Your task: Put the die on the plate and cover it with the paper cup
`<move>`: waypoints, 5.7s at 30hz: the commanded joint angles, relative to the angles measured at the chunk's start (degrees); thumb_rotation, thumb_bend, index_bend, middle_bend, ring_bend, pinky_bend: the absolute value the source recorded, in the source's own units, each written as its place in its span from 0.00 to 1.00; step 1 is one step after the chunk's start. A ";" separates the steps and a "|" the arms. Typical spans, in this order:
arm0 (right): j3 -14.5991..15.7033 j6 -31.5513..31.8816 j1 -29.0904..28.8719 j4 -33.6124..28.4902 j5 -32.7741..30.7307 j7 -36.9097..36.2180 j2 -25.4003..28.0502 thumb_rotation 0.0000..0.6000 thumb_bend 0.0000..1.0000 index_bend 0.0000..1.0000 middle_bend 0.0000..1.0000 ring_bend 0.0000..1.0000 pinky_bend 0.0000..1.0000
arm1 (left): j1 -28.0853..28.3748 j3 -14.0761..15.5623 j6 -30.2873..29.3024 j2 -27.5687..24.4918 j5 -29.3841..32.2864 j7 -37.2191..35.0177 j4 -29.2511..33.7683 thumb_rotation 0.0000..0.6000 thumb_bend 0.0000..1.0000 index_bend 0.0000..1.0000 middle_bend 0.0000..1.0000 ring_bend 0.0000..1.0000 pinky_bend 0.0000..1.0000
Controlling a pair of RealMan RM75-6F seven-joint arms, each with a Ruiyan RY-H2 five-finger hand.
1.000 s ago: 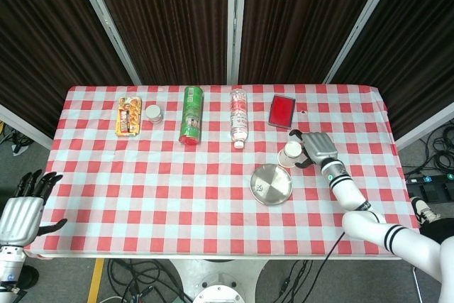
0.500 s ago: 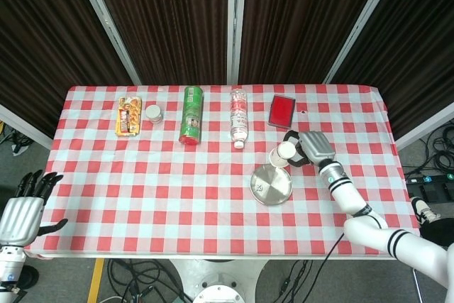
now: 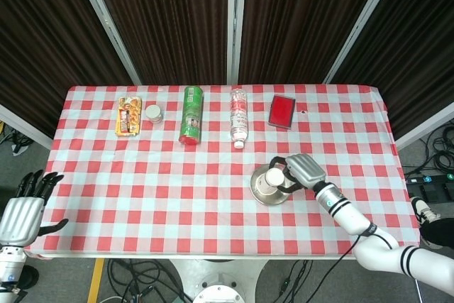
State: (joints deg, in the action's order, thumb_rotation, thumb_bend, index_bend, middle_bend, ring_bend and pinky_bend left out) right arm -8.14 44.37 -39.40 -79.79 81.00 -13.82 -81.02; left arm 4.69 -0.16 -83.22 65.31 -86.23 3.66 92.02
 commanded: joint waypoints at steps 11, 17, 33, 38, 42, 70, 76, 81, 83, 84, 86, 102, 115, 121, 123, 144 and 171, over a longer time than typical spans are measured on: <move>0.91 0.06 -2.22 3.52 -2.57 10.81 -4.08 1.00 0.22 0.64 0.92 0.91 0.97 | -0.40 0.19 -0.10 0.74 0.22 -1.30 -1.25 1.00 0.00 0.14 0.12 0.02 0.04; 1.13 1.97 -1.69 3.76 -3.36 13.44 -4.28 1.00 0.22 0.64 0.92 0.91 0.97 | -0.17 0.14 0.16 0.99 0.04 -1.59 -1.74 1.00 0.00 0.15 0.12 0.02 0.04; 2.99 4.28 -0.34 2.60 -1.06 9.91 -2.60 1.00 0.22 0.64 0.92 0.91 0.97 | 0.23 -0.03 0.79 1.12 0.29 -1.15 -1.61 1.00 0.00 0.15 0.12 0.02 0.04; 4.33 5.00 0.11 0.51 1.18 7.79 -0.82 1.00 0.22 0.64 0.92 0.91 0.97 | 0.31 -0.07 0.78 1.02 0.25 -0.86 -1.33 1.00 0.00 0.15 0.12 0.02 0.04; 3.12 4.34 -0.25 3.69 -1.19 8.68 -1.95 1.00 0.22 0.63 0.92 0.91 0.97 | 0.35 0.02 0.95 0.99 0.28 -0.66 -1.15 1.00 0.00 0.15 0.12 0.02 0.04; 4.08 5.86 0.07 3.54 0.74 6.37 -2.01 1.00 0.24 0.62 0.92 0.91 0.97 | 0.33 -0.25 0.23 0.53 0.06 -0.03 -0.42 1.00 0.00 0.15 0.12 0.02 0.04; 3.19 5.15 -0.60 4.83 -0.39 7.03 -2.81 1.00 0.24 0.62 0.92 0.91 0.97 | 0.22 -0.30 0.03 0.54 0.16 -0.17 -0.42 1.00 0.00 0.15 0.12 0.02 0.04; 5.05 4.40 -0.60 1.17 1.78 6.01 -0.90 1.00 0.24 0.62 0.92 0.91 0.97 | 0.36 -0.31 0.32 0.62 0.25 -0.24 -0.60 1.00 0.00 0.15 0.12 0.02 0.04; 5.01 4.24 -0.66 0.98 1.62 5.94 -0.57 1.00 0.24 0.62 0.92 0.91 0.97 | 0.43 -0.33 0.34 0.70 0.16 -0.32 -0.72 1.00 0.00 0.15 0.12 0.02 0.04; 4.68 4.31 -0.67 1.47 1.16 6.11 -0.71 1.00 0.24 0.62 0.92 0.91 0.97 | 0.46 -0.37 0.34 0.71 0.15 -0.36 -0.77 1.00 0.00 0.15 0.12 0.02 0.04; 3.64 4.79 -0.66 3.42 -0.25 7.08 -1.63 1.00 0.24 0.62 0.92 0.91 0.97 | 0.50 -0.38 0.37 0.75 0.14 -0.47 -0.86 1.00 0.00 0.15 0.12 0.02 0.04; 2.72 4.61 -1.16 6.20 -1.29 6.84 -2.97 1.00 0.24 0.61 0.92 0.91 0.97 | 0.35 -0.41 0.12 1.00 0.24 -1.01 -1.25 1.00 0.00 0.15 0.12 0.02 0.04; 3.14 3.15 -1.45 5.08 -1.32 4.81 -1.92 1.00 0.24 0.61 0.92 0.91 0.97 | 0.30 -0.29 0.05 1.12 -0.01 -1.36 -1.64 1.00 0.00 0.15 0.12 0.02 0.04; 3.71 1.74 -1.74 4.27 -1.21 4.22 -1.85 1.00 0.24 0.60 0.92 0.91 0.97 | 0.09 -0.21 0.14 1.36 0.40 -1.68 -1.87 1.00 0.00 0.15 0.12 0.02 0.04; 4.36 1.46 -1.88 3.13 -0.08 3.52 -1.38 1.00 0.24 0.60 0.92 0.91 0.97 | 0.07 -0.17 0.04 1.41 0.26 -1.69 -1.93 1.00 0.00 0.15 0.12 0.02 0.04; -3.24 3.44 -2.19 9.84 -9.43 4.47 -1.42 1.00 0.24 0.50 0.92 0.90 0.97 | 0.33 -0.46 -0.15 1.23 -0.12 -1.53 -1.78 1.00 0.00 0.15 0.12 0.02 0.04; 6.04 39.84 23.25 -12.73 -4.04 20.99 14.30 1.00 0.21 0.00 0.01 0.00 0.03 | 0.89 -1.26 -0.48 2.77 -0.06 -0.78 -3.15 1.00 0.00 0.15 0.12 0.02 0.04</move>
State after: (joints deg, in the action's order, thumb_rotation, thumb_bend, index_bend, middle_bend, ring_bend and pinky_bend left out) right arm -5.68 75.32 -23.99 -86.34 73.41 4.78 -70.92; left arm 5.54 -1.34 -83.62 67.92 -86.33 2.71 88.91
